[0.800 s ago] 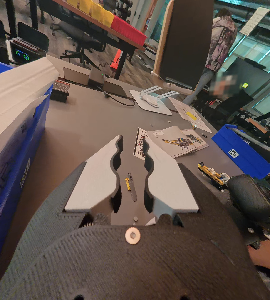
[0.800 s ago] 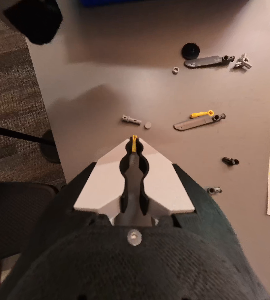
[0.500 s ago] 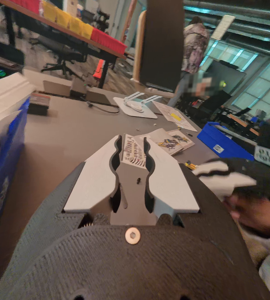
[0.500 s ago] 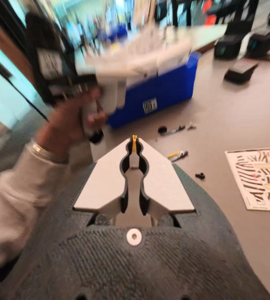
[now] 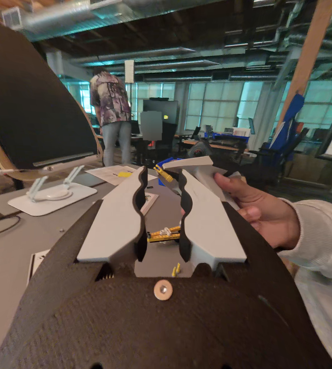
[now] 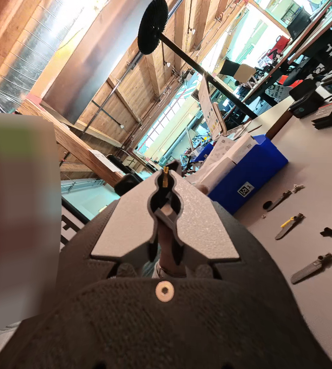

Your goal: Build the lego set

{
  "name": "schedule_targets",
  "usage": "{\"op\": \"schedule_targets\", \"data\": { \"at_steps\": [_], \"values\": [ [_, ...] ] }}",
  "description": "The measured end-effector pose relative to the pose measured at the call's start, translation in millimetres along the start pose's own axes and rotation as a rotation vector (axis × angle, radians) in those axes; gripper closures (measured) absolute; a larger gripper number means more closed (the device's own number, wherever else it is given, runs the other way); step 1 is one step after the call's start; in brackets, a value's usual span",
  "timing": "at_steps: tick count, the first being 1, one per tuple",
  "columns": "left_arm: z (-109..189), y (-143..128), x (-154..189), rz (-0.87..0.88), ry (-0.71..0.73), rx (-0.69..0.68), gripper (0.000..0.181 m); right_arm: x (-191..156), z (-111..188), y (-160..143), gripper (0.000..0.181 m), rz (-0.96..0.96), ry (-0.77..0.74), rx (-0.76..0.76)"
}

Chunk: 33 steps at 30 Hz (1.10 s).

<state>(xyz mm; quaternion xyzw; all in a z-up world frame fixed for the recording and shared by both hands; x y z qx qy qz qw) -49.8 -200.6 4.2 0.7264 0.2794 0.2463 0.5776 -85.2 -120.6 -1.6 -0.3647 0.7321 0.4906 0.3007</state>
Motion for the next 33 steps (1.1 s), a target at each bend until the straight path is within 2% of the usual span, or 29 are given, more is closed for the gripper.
{"op": "schedule_targets", "data": {
  "at_steps": [1,5,8,11,19,22,25,28,31,33],
  "values": [
    [-1,0,2,-0.027,0.012,-0.006,0.160,-1,2,1,0.180,-0.013,0.011,0.008],
    [3,-1,3,-0.067,0.001,-0.028,0.163,-3,5,2,0.181,-0.022,0.013,-0.003],
    [10,2,0,-0.055,-0.008,0.005,0.178,-2,6,2,0.181,-0.023,0.004,-0.012],
    [16,1,2,-0.033,-0.068,-0.001,0.176,-2,4,-2,0.181,-0.014,0.001,-0.057],
    [20,5,-4,0.024,-0.065,0.056,0.179,-6,6,2,0.181,0.115,-0.046,-0.092],
    [20,6,-7,0.203,-0.143,0.111,0.179,-23,8,2,0.163,0.425,-0.029,-0.141],
    [16,6,-9,0.568,-0.362,0.174,0.180,-42,9,-3,0.148,0.872,-0.103,-0.212],
    [10,1,-7,0.815,-0.542,0.216,0.180,-55,13,-8,0.149,1.339,-0.243,-0.257],
    [3,-5,0,0.902,-0.630,0.201,0.179,-57,17,-17,0.158,1.747,-0.370,-0.302],
    [-1,-7,4,0.922,-0.658,0.197,0.179,-59,21,-21,0.170,1.915,-0.409,-0.258]
  ]
}}
Point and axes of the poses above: each gripper's, where its closed fingertips meet, z back along the fingers, y out of its top, x = y × z across the jaws, the point moved 6 cm from there along z, back along the fingers, and after that the axes turned 3 degrees about -z, right-handed, at the moved point
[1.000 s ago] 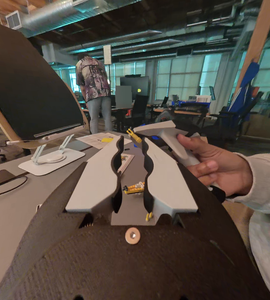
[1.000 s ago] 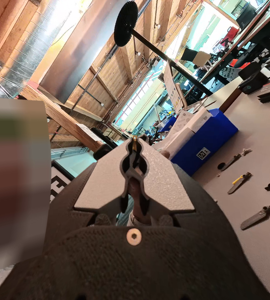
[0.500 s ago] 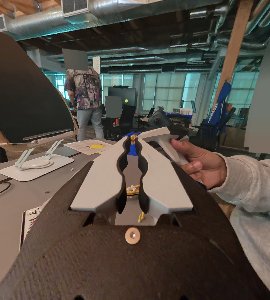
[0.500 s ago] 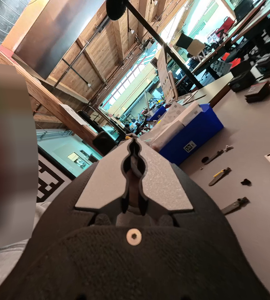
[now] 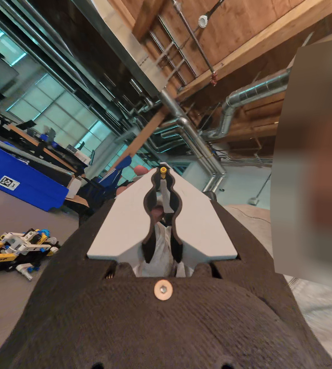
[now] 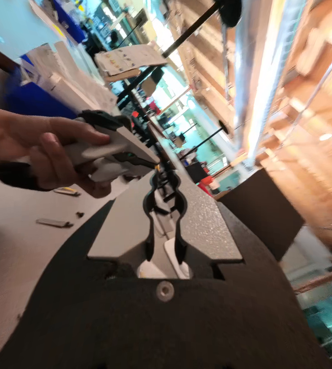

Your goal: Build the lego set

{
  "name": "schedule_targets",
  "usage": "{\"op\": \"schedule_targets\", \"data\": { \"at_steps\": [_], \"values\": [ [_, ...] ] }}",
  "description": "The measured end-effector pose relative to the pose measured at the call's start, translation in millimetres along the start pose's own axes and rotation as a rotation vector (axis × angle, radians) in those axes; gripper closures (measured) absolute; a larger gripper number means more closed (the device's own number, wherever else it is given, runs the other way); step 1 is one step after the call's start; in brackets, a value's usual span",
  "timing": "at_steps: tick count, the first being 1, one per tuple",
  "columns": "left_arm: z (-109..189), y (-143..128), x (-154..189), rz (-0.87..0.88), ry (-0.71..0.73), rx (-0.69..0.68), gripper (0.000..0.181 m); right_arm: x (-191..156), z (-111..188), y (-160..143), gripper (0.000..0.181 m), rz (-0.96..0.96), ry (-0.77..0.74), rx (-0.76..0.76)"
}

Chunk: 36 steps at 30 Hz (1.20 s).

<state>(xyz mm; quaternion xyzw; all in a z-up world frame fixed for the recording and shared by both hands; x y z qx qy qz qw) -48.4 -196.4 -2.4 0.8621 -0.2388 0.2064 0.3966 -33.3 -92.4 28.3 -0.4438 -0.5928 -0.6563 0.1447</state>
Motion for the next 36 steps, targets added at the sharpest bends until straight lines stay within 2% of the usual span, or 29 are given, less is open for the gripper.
{"op": "schedule_targets", "data": {
  "at_steps": [2,13,16,18,26,28,29,36],
  "values": [
    [-3,-3,0,-0.005,-0.004,-0.012,0.179,-1,5,3,0.175,0.030,-0.048,0.054],
    [-3,-6,0,0.005,-0.053,-0.001,0.180,-9,0,-2,0.155,-0.033,0.057,-0.013],
    [-6,-9,-1,0.001,-0.044,-0.016,0.179,-9,-2,-1,0.161,-0.036,0.031,0.005],
    [-7,-11,-1,0.008,-0.055,-0.017,0.179,-9,-3,-1,0.174,-0.024,0.018,0.006],
    [-3,-10,-4,0.016,-0.063,-0.001,0.178,-11,-4,-2,0.179,0.013,0.027,-0.002],
    [1,-4,-7,0.019,-0.054,0.053,0.173,-8,-4,-2,0.179,0.011,0.014,0.004],
    [4,-2,-8,0.022,-0.058,0.064,0.177,-8,-4,-2,0.179,0.003,0.023,-0.003],
    [9,-1,-9,-0.004,-0.015,0.036,0.175,-10,-5,-9,0.179,-0.008,0.063,-0.024]
  ]
}}
Point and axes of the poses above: each gripper's, where its closed fingertips meet, z back along the fingers, y out of its top, x = y × z across the jaws, the point moved 6 cm from there along z, back along the fingers, and after that the axes turned 3 degrees about -z, right-handed, at the moved point
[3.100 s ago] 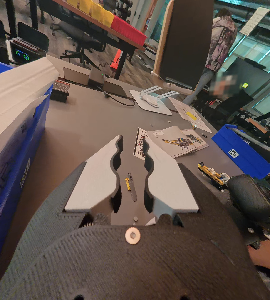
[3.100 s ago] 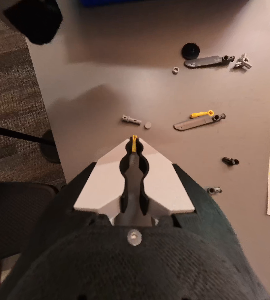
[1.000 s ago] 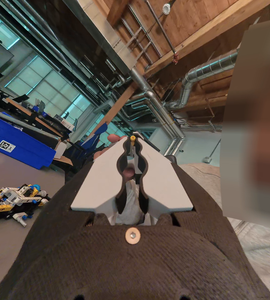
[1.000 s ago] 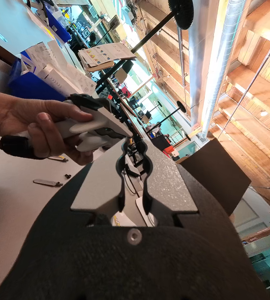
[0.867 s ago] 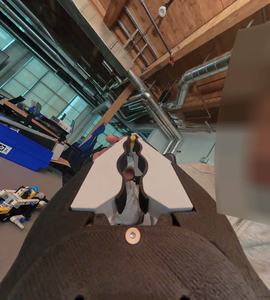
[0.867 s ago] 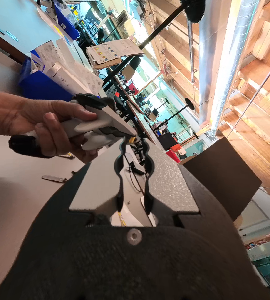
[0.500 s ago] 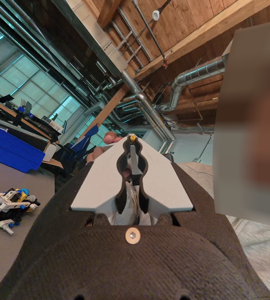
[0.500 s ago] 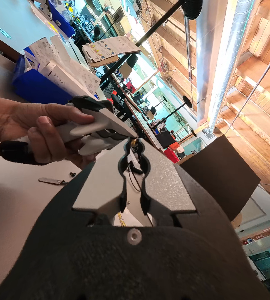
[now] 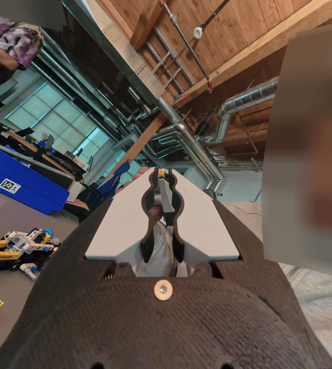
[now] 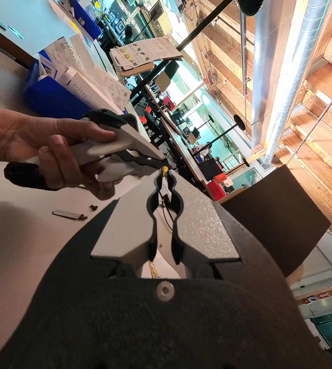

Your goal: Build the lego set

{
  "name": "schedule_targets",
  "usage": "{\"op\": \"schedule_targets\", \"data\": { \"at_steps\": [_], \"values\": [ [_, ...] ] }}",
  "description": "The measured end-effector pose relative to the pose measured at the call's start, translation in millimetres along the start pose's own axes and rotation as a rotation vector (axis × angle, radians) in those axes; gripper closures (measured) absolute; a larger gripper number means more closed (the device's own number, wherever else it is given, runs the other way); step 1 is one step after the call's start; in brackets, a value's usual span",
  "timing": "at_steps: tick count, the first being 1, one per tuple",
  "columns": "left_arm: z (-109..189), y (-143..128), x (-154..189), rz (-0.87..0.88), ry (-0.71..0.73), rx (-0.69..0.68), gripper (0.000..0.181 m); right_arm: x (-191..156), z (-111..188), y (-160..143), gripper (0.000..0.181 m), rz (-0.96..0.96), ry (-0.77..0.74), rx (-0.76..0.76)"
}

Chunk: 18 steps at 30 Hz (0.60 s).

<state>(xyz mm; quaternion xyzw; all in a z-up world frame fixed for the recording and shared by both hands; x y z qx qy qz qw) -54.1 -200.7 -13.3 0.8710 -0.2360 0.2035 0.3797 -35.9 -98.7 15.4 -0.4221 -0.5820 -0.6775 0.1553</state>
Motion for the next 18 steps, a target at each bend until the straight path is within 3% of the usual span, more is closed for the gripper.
{"op": "schedule_targets", "data": {
  "at_steps": [18],
  "values": [
    [-1.3,-7.4,-5.4,0.007,0.025,-0.038,0.179,-3.4,-1.3,-7.7,0.178,-0.060,0.004,0.012]
  ]
}}
Point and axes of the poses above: each gripper's, where its closed fingertips meet, z back along the fingers, y out of its top, x = y × z across the jaws, the point moved 6 cm from there along z, back along the fingers, and after that the axes turned 3 degrees about -z, right-handed, at the moved point
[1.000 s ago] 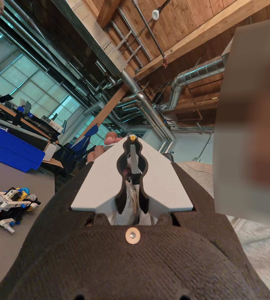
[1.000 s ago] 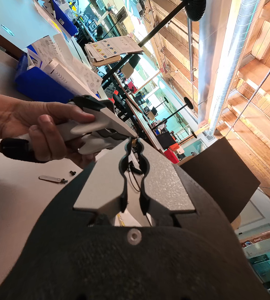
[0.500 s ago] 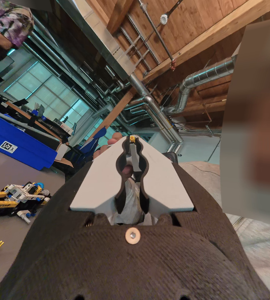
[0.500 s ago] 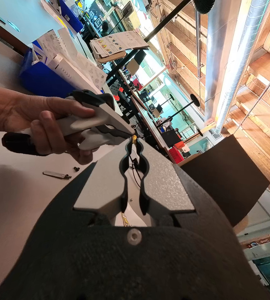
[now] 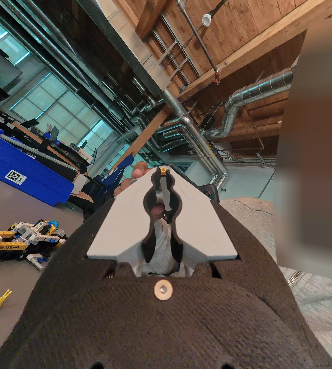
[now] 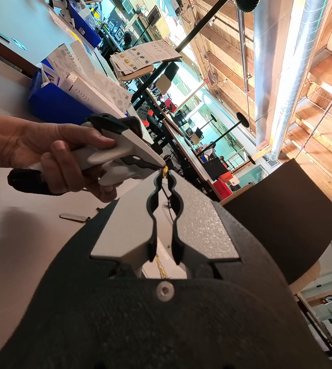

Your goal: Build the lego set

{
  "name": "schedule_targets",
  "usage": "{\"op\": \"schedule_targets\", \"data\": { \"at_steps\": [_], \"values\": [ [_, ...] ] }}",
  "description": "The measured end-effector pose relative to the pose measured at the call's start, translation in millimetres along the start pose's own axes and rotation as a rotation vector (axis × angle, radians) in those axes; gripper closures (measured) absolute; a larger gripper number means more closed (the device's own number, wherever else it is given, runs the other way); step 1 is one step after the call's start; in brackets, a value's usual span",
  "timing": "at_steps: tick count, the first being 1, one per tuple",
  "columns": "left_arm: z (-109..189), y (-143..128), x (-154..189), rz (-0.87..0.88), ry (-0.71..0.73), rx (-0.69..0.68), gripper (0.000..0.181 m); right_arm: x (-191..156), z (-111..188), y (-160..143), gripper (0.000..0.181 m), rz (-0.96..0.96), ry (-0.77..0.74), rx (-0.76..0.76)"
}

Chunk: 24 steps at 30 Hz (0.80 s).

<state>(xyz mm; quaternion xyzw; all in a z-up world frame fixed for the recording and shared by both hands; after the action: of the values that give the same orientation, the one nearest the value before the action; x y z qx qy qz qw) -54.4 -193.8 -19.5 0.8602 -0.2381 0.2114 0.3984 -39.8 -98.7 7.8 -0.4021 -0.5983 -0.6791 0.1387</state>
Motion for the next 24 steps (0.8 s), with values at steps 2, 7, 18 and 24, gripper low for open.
{"op": "schedule_targets", "data": {
  "at_steps": [2,7,18,24],
  "values": [
    [1,-2,0,0.005,0.005,0.000,0.179,0,0,-1,0.178,-0.001,-0.004,0.001],
    [2,-5,-1,0.008,0.002,0.005,0.179,-1,-1,-1,0.178,-0.011,0.006,-0.006],
    [3,-5,0,0.011,-0.025,0.017,0.178,4,1,2,0.178,-0.072,0.109,-0.032],
    [38,17,-14,-0.042,0.154,0.196,0.181,2,0,-33,0.178,-0.255,0.302,-0.319]
  ]
}}
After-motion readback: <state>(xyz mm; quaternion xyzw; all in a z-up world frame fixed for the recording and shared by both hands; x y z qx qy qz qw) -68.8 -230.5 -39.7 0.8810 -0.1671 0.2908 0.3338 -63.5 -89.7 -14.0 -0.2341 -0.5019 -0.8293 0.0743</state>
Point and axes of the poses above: each gripper's, where its closed fingertips meet, z back along the fingers, y out of its top, x = y × z across the jaws, the point moved 6 cm from there along z, back along the fingers, and after that the axes turned 3 degrees about -z, right-handed, at the moved point
